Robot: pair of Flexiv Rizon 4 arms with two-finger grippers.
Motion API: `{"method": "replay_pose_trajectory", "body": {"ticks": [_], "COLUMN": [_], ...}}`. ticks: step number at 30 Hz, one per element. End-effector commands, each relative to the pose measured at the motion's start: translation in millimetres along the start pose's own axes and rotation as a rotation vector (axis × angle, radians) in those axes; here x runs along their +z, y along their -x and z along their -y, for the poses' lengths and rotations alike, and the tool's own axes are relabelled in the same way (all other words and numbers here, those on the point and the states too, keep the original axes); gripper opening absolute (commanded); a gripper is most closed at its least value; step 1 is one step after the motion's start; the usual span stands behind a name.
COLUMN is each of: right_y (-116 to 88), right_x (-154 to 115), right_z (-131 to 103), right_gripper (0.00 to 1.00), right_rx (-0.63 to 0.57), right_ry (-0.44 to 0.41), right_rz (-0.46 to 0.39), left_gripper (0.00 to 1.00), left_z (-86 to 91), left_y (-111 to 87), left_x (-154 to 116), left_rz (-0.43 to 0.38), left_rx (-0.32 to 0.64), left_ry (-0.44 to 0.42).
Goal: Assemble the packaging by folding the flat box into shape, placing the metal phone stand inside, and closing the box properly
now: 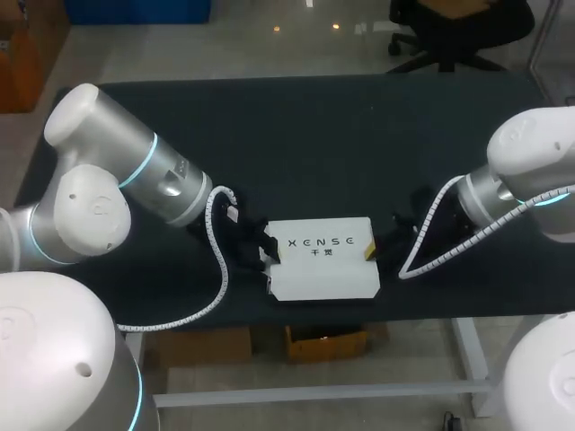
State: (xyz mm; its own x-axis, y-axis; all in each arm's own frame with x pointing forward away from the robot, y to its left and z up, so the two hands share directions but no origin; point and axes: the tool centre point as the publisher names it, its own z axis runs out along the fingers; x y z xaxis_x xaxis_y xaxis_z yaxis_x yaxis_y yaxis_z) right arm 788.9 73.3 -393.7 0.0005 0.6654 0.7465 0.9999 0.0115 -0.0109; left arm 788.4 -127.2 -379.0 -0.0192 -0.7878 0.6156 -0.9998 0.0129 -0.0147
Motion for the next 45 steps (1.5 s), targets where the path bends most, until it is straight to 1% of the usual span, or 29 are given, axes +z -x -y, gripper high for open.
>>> {"method": "replay_pose_trajectory", "body": {"ticks": [1, 11, 15, 17, 19, 23, 27, 33, 38, 42, 45], "right_y": [-0.7, -1.6, 0.1, 0.1, 0.1, 0.1, 0.1, 0.1, 0.1, 0.1, 0.1], "right_x": [5.3, 5.1, 2.0, 2.0, 2.0, 2.0, 2.0, 2.0, 2.0, 2.0, 2.0], "right_z": [-2.1, -0.7, 1.1, 1.1, 1.1, 1.1, 1.1, 1.1, 1.1, 1.1, 1.1], "right_gripper": [0.34, 0.36, 0.36, 0.34, 0.35, 0.35, 0.33, 0.31, 0.26, 0.3, 0.31], "right_rx": [-0.005, -0.012, -0.008, -0.008, -0.008, -0.008, -0.008, -0.008, -0.008, -0.008, -0.008], "right_ry": [-0.004, 0.009, 0.019, 0.019, 0.019, 0.019, 0.019, 0.019, 0.019, 0.019, 0.019], "right_rz": [-0.012, -0.02, -0.022, -0.022, -0.022, -0.022, -0.022, -0.022, -0.022, -0.022, -0.022], "left_gripper": [0.43, 0.44, 0.42, 0.43, 0.44, 0.4, 0.34, 0.36, 0.37, 0.39, 0.39], "left_z": [4.6, 4.0, 3.7, 3.7, 3.7, 3.7, 3.7, 3.7, 3.7, 3.7, 3.7], "left_y": [-2.5, -5.4, -5.5, -5.5, -5.5, -5.5, -5.5, -5.5, -5.5, -5.5, -5.5], "left_x": [10.6, 10.9, 10.7, 10.7, 10.7, 10.7, 10.7, 10.7, 10.7, 10.7, 10.7], "left_rz": [0.002, -0.003, -0.002, -0.002, -0.002, -0.002, -0.002, -0.002, -0.002, -0.002, -0.002], "left_rx": [0.003, 0.001, 0.0, 0.0, 0.0, 0.0, 0.0, 0.0, 0.0, 0.0, 0.0], "left_ry": [0.003, 0.007, 0.006, 0.006, 0.006, 0.006, 0.006, 0.006, 0.006, 0.006, 0.006]}}
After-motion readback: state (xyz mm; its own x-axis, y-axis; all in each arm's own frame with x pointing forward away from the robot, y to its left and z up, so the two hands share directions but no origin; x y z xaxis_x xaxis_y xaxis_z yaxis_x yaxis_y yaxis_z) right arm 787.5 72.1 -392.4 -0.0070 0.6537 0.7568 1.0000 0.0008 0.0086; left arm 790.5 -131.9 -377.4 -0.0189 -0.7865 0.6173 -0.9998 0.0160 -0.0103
